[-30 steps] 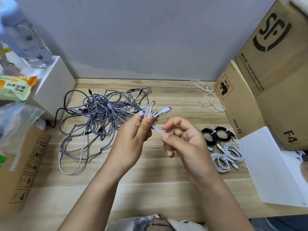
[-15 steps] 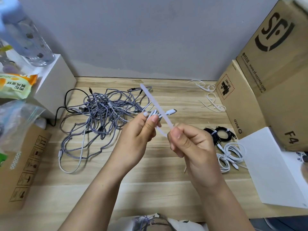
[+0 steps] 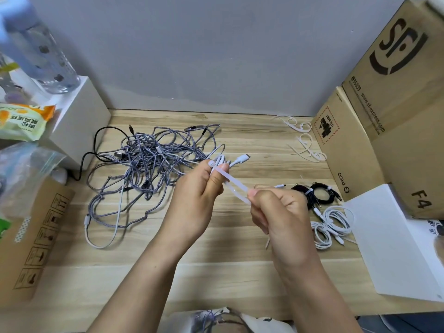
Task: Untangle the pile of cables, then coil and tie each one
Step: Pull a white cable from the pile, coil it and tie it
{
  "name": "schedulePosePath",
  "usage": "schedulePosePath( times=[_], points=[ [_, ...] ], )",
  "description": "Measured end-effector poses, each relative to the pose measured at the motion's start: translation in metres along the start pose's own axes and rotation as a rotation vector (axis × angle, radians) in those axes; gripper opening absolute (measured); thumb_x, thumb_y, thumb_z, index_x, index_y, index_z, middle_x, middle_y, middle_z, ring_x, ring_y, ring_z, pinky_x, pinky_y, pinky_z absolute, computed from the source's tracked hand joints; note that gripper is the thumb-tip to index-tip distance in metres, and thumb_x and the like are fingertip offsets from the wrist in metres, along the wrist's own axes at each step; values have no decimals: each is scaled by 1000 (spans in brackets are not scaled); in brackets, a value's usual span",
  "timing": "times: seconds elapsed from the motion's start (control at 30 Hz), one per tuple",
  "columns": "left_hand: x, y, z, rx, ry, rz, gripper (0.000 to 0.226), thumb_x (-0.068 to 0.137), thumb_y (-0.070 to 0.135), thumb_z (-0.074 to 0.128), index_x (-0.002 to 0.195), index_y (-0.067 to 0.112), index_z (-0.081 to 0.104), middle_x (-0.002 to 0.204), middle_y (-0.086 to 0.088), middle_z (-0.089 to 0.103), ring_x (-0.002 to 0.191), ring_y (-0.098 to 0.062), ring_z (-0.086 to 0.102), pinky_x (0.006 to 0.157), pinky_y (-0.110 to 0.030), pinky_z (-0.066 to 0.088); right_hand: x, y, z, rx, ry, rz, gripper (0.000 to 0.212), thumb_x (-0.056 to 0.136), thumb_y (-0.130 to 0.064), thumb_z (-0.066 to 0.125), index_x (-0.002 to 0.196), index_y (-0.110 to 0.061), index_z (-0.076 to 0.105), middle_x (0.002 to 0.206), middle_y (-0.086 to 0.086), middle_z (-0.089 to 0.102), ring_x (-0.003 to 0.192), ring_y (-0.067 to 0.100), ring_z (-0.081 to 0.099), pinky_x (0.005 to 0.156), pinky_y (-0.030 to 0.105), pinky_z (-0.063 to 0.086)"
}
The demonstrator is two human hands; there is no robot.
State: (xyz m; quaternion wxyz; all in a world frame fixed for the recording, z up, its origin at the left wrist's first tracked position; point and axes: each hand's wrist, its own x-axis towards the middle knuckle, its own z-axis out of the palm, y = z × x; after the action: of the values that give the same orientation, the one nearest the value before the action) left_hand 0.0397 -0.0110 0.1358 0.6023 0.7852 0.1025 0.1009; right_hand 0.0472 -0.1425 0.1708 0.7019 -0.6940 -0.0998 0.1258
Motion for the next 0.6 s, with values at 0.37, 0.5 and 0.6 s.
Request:
schedulePosePath(
  times=[0.37, 0.5, 0.6],
  points=[
    [-3, 5, -2, 117, 27, 22, 30, 94, 37, 44, 65, 29, 43, 56, 16, 48, 53, -5, 38, 50, -19, 29, 1, 0, 0, -33, -10, 21, 39, 66, -37, 53, 40, -25, 28, 45, -12, 19, 45, 6, 15, 44, 19, 16],
    [-4, 6, -1, 185, 24, 41, 33, 94, 45, 43, 66, 28, 41, 56, 8, 44, 55, -14, 38, 54, -34, 30, 2, -1, 1, -38, 6, 44, 42, 72, -24, 53, 39, -25, 27, 45, -11, 19, 45, 7, 15, 44, 20, 15],
    [-4, 7, 0, 238, 40, 56, 33, 94, 43, 43, 68, 23, 41, 59, -5, 45, 58, -21, 38, 56, -39, 32, 2, 0, 2, -45, -4, 58, 42, 73, -26, 53, 41, -24, 25, 45, -9, 19, 46, 8, 15, 45, 22, 14]
  ],
)
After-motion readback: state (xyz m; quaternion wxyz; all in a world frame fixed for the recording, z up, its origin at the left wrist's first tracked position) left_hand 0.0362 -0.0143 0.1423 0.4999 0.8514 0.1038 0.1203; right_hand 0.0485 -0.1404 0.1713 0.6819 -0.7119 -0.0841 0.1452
